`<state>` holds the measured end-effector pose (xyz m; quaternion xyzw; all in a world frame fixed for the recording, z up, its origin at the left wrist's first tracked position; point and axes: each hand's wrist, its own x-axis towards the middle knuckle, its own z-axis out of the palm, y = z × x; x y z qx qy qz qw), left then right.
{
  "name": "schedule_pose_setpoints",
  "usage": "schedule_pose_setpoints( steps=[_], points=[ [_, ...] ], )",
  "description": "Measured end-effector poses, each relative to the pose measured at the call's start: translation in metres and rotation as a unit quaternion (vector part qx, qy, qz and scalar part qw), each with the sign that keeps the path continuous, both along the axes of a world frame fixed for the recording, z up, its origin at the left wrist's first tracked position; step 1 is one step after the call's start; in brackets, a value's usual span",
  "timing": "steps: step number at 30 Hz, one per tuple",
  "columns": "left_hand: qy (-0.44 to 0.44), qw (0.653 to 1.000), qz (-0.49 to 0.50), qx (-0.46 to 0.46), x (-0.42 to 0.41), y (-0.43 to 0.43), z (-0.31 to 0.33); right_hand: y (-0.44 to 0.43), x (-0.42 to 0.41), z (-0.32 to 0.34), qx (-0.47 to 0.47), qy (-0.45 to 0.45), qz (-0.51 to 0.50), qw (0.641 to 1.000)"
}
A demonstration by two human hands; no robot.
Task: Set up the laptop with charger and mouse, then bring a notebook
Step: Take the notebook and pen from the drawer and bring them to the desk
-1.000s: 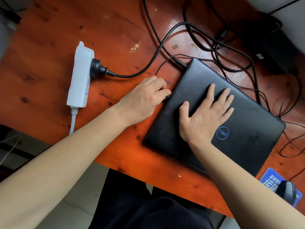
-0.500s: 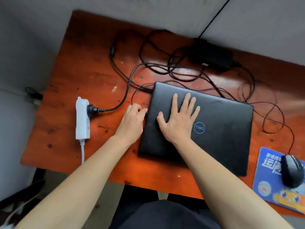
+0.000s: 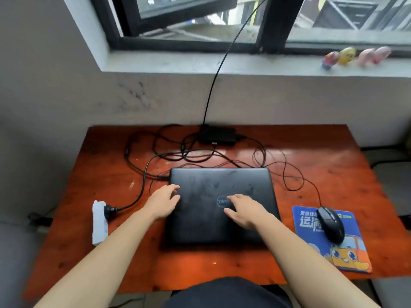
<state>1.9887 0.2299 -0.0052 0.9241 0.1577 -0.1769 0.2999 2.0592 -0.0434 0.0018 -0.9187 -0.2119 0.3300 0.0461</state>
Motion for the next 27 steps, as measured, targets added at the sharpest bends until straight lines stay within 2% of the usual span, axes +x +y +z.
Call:
schedule_pose_setpoints(
  steps=[3, 8, 16, 21, 27],
  points=[
    [-0.031, 0.999, 0.001, 0.012, 0.014, -0.012, 0.023, -0.022, 0.020, 0.013, -0.016, -0.013, -0.019, 1.000],
    [-0.069, 0.996, 0.048, 0.033, 0.014, -0.034, 0.048, -0.047, 0.046, 0.030, -0.015, -0.044, 0.007, 0.999],
    [-0.122, 0.965, 0.197, 0.123, -0.019, -0.082, 0.073, -0.068, 0.066, 0.041, 0.079, -0.166, 0.085, 0.979],
    [-0.140, 0.923, 0.272, 0.234, -0.068, -0.109, 0.105, -0.029, 0.057, 0.050, 0.203, -0.234, 0.162, 0.937],
    [-0.111, 0.838, 0.409, 0.345, -0.213, -0.131, 0.152, 0.064, -0.051, 0.082, 0.332, -0.188, 0.294, 0.876]
  ],
)
